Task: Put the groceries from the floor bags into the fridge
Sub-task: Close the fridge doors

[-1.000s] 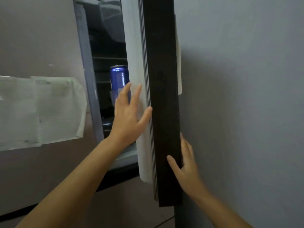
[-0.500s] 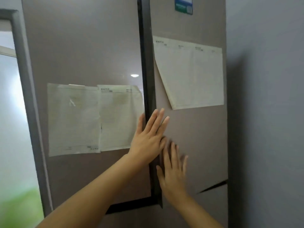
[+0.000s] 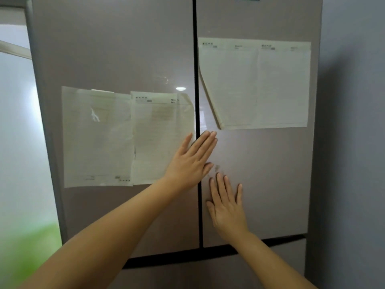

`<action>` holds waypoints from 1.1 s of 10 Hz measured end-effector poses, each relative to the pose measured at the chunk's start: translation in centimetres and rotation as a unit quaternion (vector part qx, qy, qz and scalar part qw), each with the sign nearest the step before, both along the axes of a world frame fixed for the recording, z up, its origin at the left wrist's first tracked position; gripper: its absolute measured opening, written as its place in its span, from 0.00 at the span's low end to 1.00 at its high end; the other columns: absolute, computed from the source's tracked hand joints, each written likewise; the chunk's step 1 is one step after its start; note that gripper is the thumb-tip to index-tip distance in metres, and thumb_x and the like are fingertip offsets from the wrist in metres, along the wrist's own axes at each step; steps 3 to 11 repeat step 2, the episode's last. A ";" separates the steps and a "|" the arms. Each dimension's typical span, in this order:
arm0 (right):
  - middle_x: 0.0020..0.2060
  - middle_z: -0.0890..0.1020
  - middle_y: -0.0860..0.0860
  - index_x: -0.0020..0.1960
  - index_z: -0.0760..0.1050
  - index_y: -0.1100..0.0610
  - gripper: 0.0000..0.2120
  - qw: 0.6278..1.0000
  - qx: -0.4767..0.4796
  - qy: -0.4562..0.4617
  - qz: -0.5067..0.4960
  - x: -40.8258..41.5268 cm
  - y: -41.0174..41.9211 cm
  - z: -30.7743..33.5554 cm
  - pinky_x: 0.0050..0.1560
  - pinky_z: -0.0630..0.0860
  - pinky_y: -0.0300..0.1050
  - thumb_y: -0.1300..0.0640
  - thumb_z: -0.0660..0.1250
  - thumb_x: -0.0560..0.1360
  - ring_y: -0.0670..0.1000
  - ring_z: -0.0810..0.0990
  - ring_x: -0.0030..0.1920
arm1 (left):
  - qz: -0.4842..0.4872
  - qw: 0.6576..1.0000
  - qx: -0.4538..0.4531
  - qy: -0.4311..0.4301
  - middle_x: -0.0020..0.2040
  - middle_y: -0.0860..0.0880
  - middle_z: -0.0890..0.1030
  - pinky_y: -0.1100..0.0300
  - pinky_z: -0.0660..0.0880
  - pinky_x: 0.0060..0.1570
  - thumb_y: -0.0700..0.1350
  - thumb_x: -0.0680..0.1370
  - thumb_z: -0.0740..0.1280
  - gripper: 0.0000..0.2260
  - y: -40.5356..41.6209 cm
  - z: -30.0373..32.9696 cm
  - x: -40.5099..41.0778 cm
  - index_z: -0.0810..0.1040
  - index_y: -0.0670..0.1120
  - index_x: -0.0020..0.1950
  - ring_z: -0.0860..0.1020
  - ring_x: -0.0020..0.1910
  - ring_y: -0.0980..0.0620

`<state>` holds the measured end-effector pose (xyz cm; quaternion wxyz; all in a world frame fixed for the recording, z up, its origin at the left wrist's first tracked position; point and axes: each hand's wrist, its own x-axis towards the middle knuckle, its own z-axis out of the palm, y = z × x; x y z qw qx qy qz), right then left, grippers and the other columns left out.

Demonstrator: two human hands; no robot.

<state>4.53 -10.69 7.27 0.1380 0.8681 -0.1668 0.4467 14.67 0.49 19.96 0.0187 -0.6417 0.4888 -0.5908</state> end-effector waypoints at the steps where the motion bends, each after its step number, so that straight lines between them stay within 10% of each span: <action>1: 0.77 0.38 0.53 0.77 0.38 0.55 0.33 0.998 0.024 0.047 0.017 -0.8 0.8 0.2 0.72 0.42 0.61 0.48 0.48 0.78 0.53 0.37 0.77 | 0.047 0.998 0.022 0.046 0.76 0.46 0.42 0.47 0.34 0.72 0.55 0.80 0.41 0.27 0.2 0.7 -1.3 0.42 0.44 0.76 0.41 0.76 0.49; 11: 0.75 0.33 0.49 0.77 0.38 0.52 0.35 0.978 0.107 0.134 0.122 -4.2 0.7 3.0 0.75 0.39 0.55 0.57 0.54 0.77 0.48 0.32 0.75 | 0.016 0.992 -0.003 0.125 0.77 0.46 0.44 0.41 0.38 0.73 0.53 0.79 0.47 0.28 0.7 -0.7 -4.1 0.49 0.44 0.78 0.40 0.75 0.48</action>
